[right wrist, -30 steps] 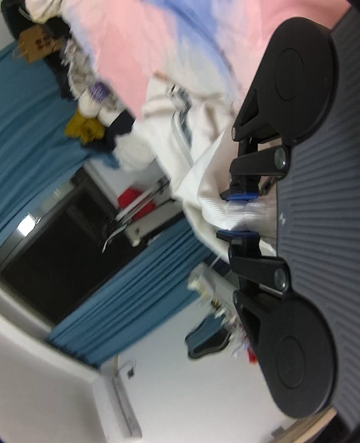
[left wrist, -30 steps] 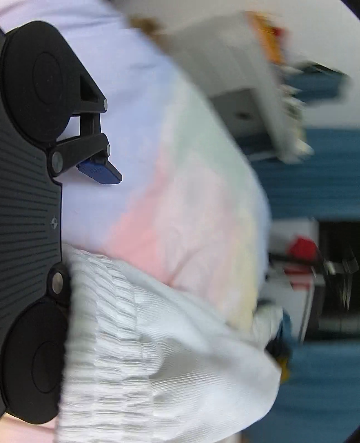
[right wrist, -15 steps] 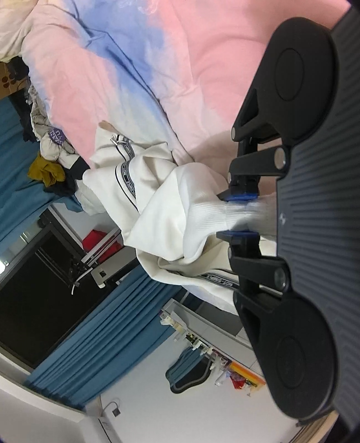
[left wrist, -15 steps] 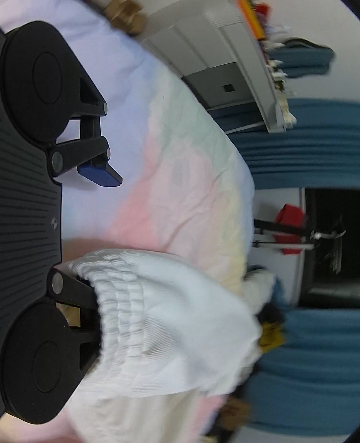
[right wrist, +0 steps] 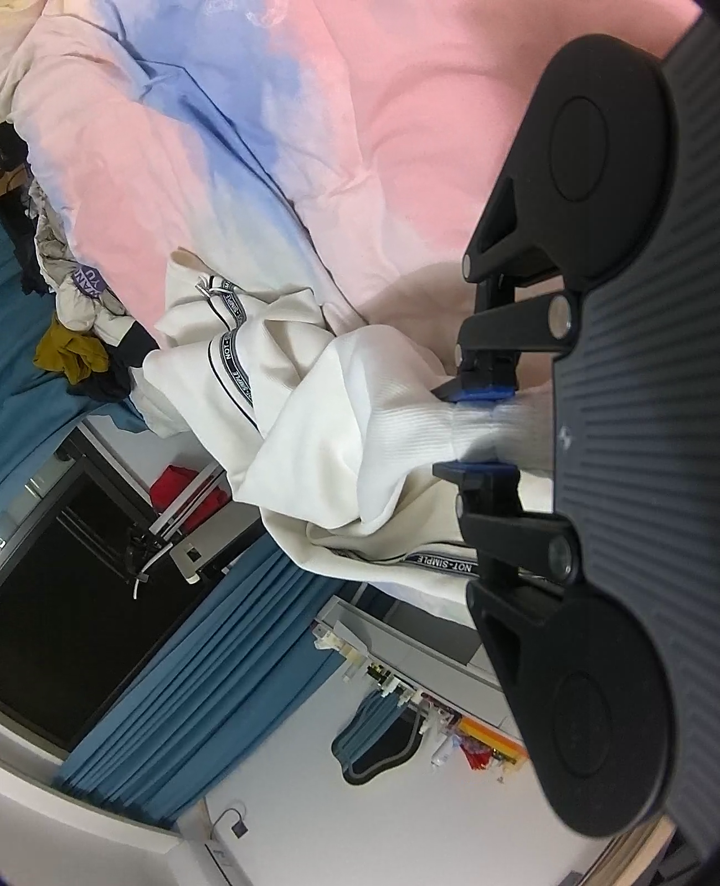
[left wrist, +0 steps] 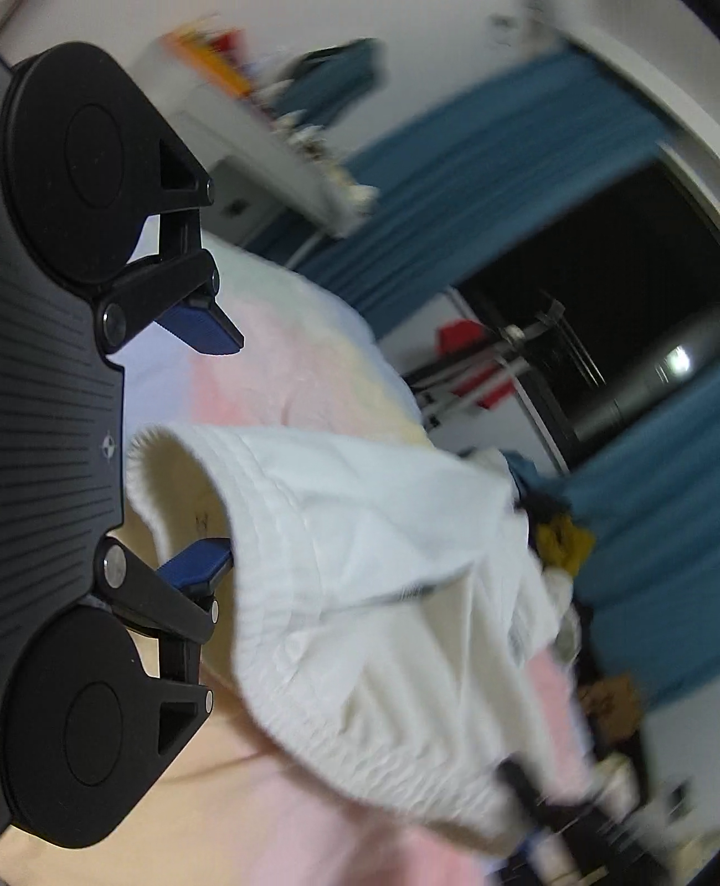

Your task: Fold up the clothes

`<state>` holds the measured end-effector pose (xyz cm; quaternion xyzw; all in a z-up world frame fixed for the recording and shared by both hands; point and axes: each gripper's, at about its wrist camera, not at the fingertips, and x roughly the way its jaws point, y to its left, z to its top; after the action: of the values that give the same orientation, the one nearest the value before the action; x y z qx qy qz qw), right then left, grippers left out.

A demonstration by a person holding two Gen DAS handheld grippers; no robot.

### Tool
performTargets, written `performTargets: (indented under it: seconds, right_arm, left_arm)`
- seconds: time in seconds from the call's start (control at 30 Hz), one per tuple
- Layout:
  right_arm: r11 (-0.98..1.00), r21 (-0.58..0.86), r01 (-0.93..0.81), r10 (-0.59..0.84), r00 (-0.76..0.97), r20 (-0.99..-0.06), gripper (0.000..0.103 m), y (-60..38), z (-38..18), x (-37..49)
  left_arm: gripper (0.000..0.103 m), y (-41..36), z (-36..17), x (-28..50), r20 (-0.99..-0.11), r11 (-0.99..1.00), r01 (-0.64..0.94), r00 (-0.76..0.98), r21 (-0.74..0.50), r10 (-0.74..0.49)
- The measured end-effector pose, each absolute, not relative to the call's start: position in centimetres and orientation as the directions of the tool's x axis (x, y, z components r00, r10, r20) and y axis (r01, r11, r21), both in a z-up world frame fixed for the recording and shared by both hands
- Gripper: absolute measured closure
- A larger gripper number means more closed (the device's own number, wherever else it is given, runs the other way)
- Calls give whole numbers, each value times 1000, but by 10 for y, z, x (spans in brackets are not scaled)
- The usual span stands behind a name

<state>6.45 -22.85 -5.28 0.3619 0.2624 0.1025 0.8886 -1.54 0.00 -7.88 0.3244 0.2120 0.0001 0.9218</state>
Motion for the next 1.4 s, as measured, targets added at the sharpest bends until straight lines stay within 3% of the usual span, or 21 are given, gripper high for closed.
performTargets:
  seconds: [0.1,0.27,0.3,0.37,0.4,0.43,0.47,0.6,0.73,0.87,0.97,1.17,1.4]
  right_arm:
    - [716,698,17,373,835,-403,79,-230,-54,65]
    - [730,683,28,364,830,-423,79,-229,-56,67]
    - [734,679,27,363,829,-425,79,-229,-56,68]
    - [742,670,21,363,827,-428,79,-227,-56,68]
    - [744,668,17,366,826,-429,78,-227,-57,68]
    - [747,664,14,367,825,-430,78,-226,-57,68]
    - [752,659,13,366,823,-434,78,-224,-57,69]
    - [764,646,12,369,812,-452,78,-220,-60,69]
    - [796,603,-41,391,796,-462,77,-198,-52,66]
    - [751,639,-167,503,772,-389,76,-154,-29,66]
    - [700,666,-258,585,741,-328,76,-103,-16,74]
    - [592,721,-359,700,673,-239,76,0,-14,130]
    - [576,747,-332,734,612,-294,74,63,-61,206]
  left_arm:
    - [29,-28,-104,-16,-301,621,143,941,770,156]
    - [32,-58,-140,-18,-170,374,131,983,918,75]
    - [37,-62,-145,-16,-160,340,129,985,932,65]
    - [60,-65,-149,-7,-162,326,133,985,936,64]
    - [79,-66,-149,0,-174,347,139,982,927,72]
    - [91,-65,-146,7,-175,375,132,981,918,85]
    - [92,-66,-141,13,-171,407,121,981,906,89]
    - [94,-55,-102,33,-160,617,83,985,782,70]
    - [94,-8,-34,66,-206,857,53,977,513,63]
    - [94,55,27,113,-270,977,49,963,206,9]
    - [94,99,59,149,-283,998,2,959,69,17]
    - [95,190,94,227,-339,991,-128,934,-29,110]
    - [94,291,30,342,-518,968,-246,836,-57,182]
